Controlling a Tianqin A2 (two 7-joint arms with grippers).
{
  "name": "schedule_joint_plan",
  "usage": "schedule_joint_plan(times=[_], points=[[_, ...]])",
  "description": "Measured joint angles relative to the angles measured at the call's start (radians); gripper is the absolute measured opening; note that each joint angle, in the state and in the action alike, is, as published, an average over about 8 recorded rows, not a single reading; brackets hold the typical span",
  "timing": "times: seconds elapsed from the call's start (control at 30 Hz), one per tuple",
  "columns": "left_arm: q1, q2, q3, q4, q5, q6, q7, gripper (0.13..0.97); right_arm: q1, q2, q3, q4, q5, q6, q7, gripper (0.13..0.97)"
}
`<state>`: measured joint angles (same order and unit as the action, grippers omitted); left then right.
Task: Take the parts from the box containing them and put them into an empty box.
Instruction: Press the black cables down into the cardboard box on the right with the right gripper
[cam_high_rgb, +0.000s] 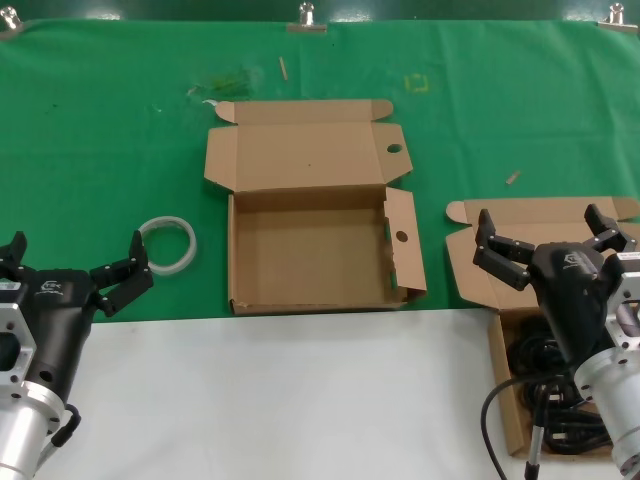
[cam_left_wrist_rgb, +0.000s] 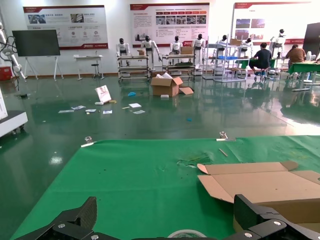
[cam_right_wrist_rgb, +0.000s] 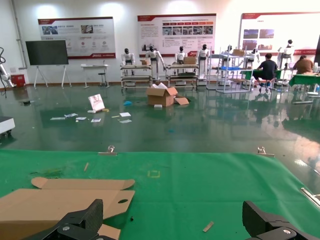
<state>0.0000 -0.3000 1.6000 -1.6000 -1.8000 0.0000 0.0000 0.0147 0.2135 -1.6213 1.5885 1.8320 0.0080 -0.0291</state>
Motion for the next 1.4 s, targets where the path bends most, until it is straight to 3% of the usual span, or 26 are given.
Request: schedule_joint_plan(times=[0.7,0.83,1.1,1.4], points=[[0.000,0.000,0.000,0.000,0.000,0.000,0.000,0.965,0.000,0.000,0.000,0.000,0.000,0.000,0.000,0.966],[0.000,0.000,0.000,0.000,0.000,0.000,0.000,0.965,0.002,0.000,-0.040,0.005,0.039,0.051,-0.024,0.966],[0.000,0.000,0.000,0.000,0.000,0.000,0.000,0.965,0.013,-0.005,-0.193,0.044,0.252,0.269,-0.205,0.966],[0.000,0.000,0.000,0.000,0.000,0.000,0.000,0.965,-0.008,-0.006,-0.276,0.158,0.472,0.566,-0.550,0.966]])
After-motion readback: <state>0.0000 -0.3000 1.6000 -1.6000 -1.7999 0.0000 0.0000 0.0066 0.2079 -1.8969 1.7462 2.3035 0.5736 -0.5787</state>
